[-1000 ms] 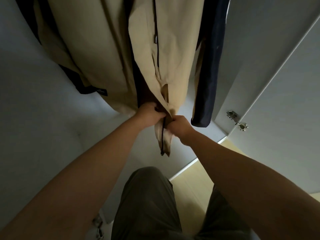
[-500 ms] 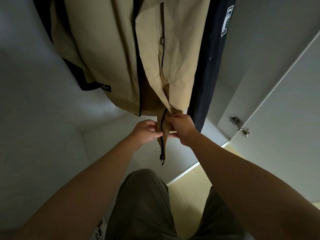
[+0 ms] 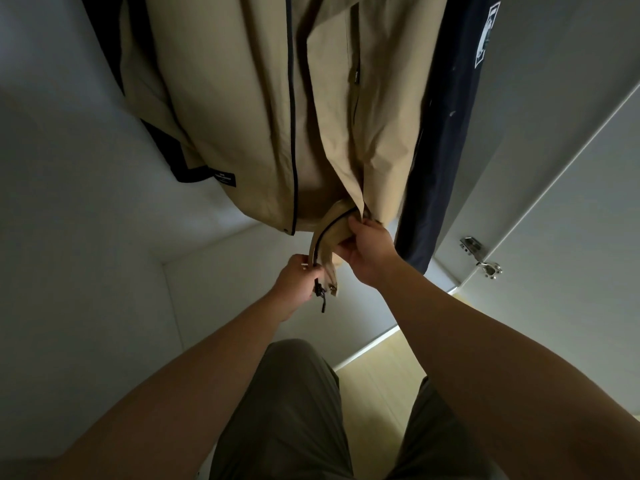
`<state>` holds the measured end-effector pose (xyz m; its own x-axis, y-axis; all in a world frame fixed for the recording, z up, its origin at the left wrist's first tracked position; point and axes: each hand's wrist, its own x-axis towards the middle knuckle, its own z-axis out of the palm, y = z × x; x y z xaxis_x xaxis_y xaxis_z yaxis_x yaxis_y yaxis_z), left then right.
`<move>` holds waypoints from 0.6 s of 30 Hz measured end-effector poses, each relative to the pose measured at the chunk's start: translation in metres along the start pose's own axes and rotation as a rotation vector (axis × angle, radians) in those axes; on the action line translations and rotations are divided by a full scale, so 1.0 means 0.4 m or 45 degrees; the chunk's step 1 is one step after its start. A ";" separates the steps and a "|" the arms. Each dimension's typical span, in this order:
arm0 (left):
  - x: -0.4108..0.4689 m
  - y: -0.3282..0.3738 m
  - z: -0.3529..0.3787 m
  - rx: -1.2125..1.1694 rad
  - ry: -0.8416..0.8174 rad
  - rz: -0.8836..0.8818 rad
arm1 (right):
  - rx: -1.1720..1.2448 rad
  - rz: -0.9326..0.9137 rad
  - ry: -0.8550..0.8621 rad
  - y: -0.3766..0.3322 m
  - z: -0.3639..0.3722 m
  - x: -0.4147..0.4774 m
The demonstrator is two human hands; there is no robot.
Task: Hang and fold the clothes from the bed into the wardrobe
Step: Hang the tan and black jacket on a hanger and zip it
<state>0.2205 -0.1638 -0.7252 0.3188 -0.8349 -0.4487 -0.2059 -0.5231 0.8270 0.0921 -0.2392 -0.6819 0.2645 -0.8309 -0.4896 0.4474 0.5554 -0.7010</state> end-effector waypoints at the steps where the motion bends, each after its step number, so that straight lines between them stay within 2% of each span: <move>1: 0.002 0.001 0.001 -0.030 0.042 -0.002 | 0.018 -0.005 0.018 -0.002 0.001 0.002; 4: 0.001 0.007 -0.012 0.003 0.126 0.040 | -0.068 -0.060 0.125 -0.006 0.003 0.010; 7: 0.014 0.005 -0.037 0.217 0.205 0.182 | -0.421 -0.078 0.173 -0.003 -0.010 0.004; 9: 0.020 0.011 -0.048 0.074 0.197 0.163 | -0.742 -0.039 0.077 0.011 -0.026 -0.003; 12: 0.018 0.027 -0.069 -0.325 0.103 0.079 | -1.108 0.103 -0.202 0.053 -0.037 -0.020; 15: 0.018 0.025 -0.097 -0.226 -0.062 0.162 | -1.145 0.248 -0.324 0.086 -0.031 -0.026; 18: 0.022 0.016 -0.110 -0.046 -0.016 0.218 | -1.062 0.353 -0.310 0.104 -0.008 -0.030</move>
<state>0.2627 -0.1667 -0.7090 0.2701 -0.9135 -0.3041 -0.2227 -0.3666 0.9033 0.1048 -0.2060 -0.7070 0.4861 -0.5956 -0.6395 -0.3966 0.5017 -0.7687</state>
